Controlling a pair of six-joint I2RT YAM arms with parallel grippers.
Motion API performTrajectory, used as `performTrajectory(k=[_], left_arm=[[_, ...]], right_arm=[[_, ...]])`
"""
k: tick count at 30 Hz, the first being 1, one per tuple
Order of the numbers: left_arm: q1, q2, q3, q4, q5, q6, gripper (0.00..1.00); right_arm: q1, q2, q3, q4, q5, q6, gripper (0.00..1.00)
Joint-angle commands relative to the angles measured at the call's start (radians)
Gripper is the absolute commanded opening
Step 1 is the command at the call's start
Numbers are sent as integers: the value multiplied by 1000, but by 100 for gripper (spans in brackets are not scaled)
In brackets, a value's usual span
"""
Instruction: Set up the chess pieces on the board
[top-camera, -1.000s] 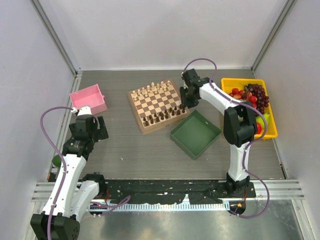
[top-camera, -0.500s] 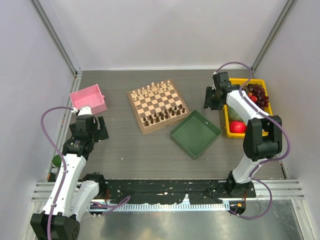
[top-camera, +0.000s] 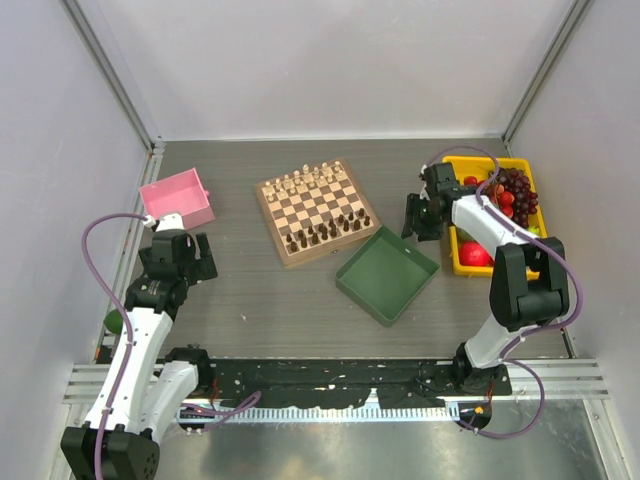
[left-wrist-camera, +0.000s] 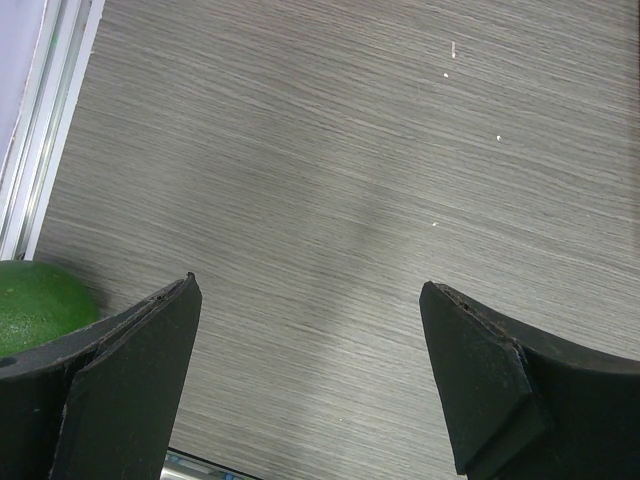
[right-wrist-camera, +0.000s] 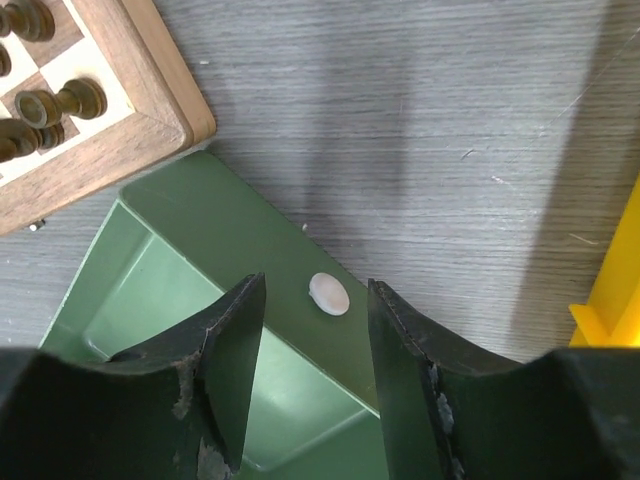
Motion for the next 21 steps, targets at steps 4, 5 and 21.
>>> performTrajectory(k=[4, 5, 21], left_arm=[[6, -2, 45, 7, 10, 2, 99], [5, 0, 45, 7, 10, 2, 99], [6, 20, 65, 30, 122, -116, 99]], right_arm=[[7, -99, -120, 38, -107, 43, 52], [13, -108, -141, 50, -122, 58, 52], [242, -259, -285, 87, -47, 192, 53]])
